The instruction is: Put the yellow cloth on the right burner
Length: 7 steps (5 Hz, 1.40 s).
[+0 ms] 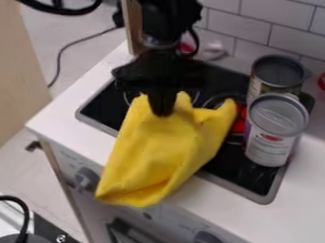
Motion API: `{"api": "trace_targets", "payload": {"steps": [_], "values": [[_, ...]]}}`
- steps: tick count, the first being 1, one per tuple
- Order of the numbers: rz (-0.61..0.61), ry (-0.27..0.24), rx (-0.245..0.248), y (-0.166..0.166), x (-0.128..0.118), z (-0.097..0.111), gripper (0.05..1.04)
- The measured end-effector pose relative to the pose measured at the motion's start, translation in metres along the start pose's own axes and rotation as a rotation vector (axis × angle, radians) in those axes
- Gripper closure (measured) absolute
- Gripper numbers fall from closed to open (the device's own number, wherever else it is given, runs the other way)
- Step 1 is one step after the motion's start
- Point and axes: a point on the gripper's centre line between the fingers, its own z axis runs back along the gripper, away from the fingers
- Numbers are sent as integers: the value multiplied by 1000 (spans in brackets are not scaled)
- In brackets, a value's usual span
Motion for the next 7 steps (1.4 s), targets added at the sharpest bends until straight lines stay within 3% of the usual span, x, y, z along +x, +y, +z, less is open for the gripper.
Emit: {"api": "trace_targets", "payload": {"steps": [1,2,3,4,5,7], "values": [[-36,85,-76,-8,-13,22,1031],[-61,100,-120,-10,-24,40,1031],[-35,42,-155,-7,-17,52,1031],[0,15,-160,-7,-4,59,1031],[10,2,-144,-4,0,59,1031],[170,-117,11,28,52,17,1031]]}}
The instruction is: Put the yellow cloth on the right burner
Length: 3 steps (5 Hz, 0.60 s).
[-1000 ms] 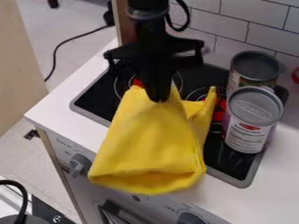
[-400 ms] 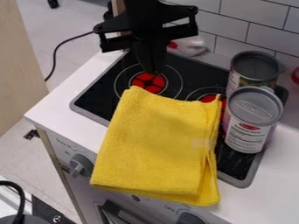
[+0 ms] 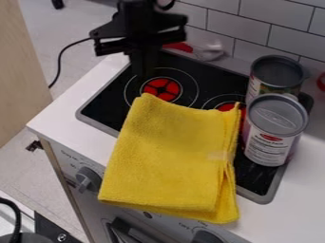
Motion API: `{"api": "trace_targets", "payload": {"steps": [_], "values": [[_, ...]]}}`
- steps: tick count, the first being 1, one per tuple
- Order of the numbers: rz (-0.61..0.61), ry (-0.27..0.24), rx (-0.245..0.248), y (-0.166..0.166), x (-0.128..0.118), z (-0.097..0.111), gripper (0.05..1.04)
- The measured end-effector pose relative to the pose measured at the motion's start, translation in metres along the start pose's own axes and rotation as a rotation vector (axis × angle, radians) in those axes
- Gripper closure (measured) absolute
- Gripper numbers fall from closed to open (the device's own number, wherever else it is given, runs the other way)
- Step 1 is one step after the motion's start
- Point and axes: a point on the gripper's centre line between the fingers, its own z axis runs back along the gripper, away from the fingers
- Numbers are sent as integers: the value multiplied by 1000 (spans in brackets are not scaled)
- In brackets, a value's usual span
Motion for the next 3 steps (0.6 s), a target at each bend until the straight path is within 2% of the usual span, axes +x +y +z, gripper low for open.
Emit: {"api": "trace_targets", "payload": {"steps": [1,2,3], "values": [[101,-44,53,8,34,-19,1011],[162,-73,100,28,49,-24,868],[93,-34,117,40,56,-33,626]]}}
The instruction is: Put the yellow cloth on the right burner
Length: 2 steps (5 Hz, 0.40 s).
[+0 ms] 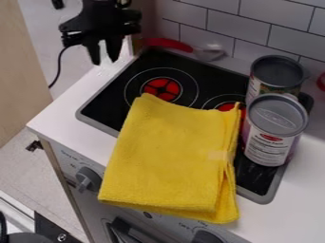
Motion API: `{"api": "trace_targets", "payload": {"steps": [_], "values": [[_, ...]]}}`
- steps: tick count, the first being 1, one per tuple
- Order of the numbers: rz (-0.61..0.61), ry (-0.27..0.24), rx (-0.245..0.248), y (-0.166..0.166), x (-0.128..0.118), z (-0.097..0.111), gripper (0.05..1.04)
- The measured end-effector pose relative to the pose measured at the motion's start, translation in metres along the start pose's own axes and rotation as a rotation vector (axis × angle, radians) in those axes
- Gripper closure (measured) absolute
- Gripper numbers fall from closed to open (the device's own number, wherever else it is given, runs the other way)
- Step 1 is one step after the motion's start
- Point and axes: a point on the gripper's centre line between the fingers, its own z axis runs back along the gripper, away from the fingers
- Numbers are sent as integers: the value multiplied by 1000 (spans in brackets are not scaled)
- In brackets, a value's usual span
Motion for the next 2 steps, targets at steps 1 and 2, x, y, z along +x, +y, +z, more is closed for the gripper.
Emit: {"api": "trace_targets", "payload": {"steps": [1,2], "values": [[-231,34,-57,3,0,-2,329],[-451,78,-157,0,6,7,101]]}}
